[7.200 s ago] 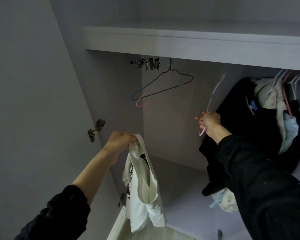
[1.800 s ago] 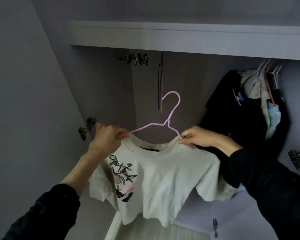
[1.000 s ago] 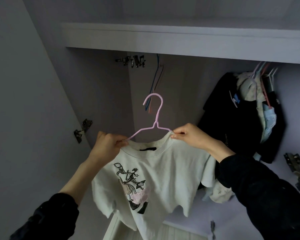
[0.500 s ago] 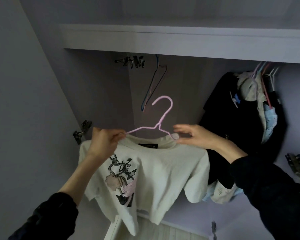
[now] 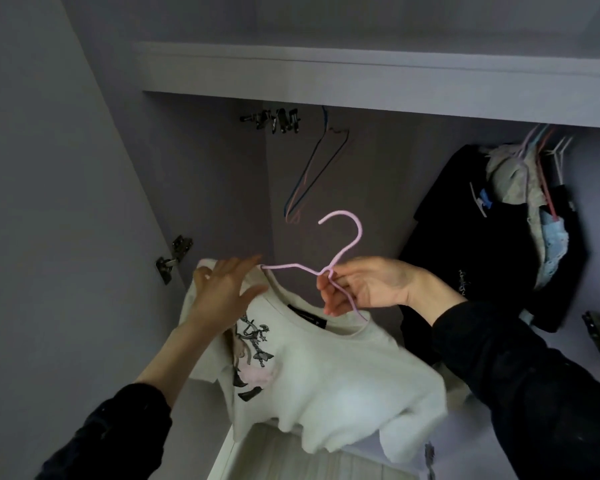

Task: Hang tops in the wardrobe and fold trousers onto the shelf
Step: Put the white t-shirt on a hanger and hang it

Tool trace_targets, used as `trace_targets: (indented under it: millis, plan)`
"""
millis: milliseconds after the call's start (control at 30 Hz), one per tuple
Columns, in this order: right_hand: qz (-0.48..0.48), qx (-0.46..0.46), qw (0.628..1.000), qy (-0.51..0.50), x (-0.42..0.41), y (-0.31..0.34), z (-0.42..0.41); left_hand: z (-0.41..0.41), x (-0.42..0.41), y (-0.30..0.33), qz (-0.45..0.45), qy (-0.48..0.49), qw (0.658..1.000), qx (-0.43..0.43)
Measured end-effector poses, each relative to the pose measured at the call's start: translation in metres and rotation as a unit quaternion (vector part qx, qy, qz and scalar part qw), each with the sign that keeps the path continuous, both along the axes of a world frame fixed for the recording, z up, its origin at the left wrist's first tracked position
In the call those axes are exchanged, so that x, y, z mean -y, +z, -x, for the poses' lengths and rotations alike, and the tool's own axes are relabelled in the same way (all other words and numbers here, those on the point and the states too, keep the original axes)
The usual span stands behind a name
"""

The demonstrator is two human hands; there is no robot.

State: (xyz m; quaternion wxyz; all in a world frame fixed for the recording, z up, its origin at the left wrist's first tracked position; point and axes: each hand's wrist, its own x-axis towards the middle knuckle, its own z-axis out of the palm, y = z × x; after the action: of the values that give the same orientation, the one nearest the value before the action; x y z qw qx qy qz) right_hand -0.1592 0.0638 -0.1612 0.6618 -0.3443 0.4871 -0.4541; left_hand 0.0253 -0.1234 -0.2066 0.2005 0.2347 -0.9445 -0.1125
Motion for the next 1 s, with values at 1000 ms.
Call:
trace_targets:
  millis: [1000]
  plan:
    - [-0.053,0.043,0.927,-0.369,-0.120,0.022,0.043,0.094,-0.033,0.020,0.077,-0.251,0.963,-0.057]
